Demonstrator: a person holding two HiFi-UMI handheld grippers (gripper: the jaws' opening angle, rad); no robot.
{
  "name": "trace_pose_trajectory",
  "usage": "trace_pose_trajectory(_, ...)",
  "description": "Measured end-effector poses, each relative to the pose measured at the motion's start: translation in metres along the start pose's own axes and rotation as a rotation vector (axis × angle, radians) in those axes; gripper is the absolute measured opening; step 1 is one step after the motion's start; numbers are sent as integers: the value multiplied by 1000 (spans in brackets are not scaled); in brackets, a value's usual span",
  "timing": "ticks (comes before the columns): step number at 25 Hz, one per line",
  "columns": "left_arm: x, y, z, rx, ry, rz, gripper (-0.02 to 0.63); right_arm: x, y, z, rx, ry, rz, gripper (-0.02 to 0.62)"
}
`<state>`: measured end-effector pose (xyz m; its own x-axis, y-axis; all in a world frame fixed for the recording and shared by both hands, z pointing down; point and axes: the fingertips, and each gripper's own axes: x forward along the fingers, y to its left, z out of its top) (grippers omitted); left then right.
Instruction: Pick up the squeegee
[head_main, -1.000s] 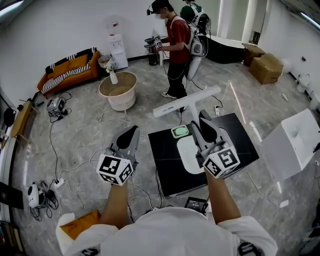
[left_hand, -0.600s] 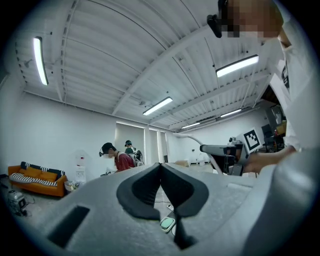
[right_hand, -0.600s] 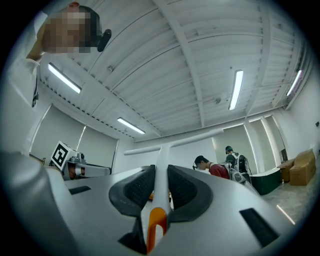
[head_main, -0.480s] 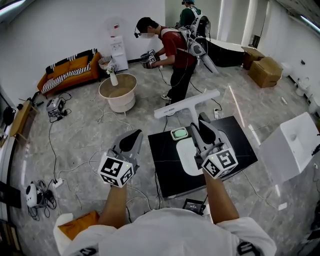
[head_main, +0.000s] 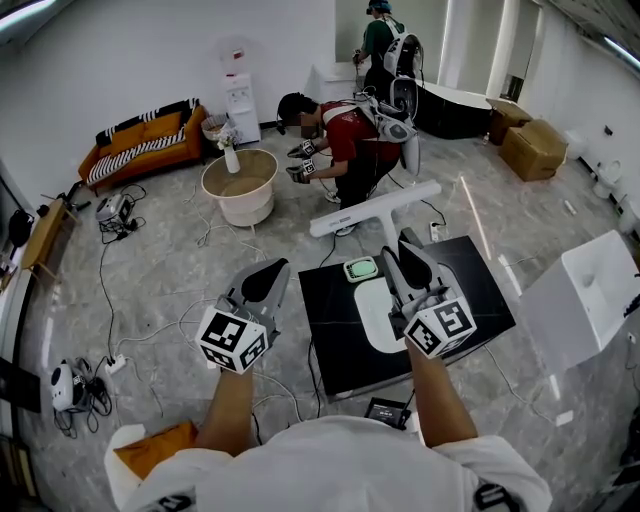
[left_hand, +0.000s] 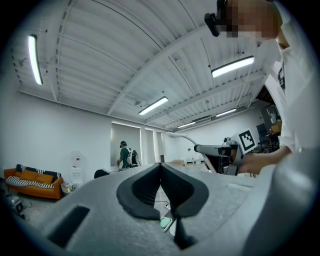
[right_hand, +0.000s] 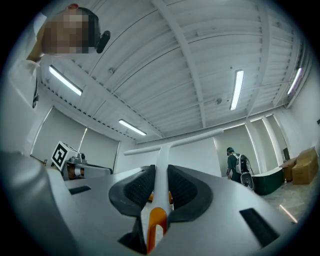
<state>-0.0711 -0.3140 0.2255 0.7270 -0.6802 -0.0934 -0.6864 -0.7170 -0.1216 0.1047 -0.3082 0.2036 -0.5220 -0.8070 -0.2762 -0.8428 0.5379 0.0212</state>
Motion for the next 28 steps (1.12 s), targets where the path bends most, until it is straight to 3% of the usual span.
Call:
trace_pose_trajectory(7,-7,-7,6,1,-16,-16,9,2,12,-3,9,3,25,83)
trace_pose_trajectory(13,-17,-16,14,-20,-83,-38,9,-4,12,-5,27,7,23,83)
trace_pose_trajectory(28,-26,-17,13,-25,-77,-64,9,2,23,-14,54,19,24,84)
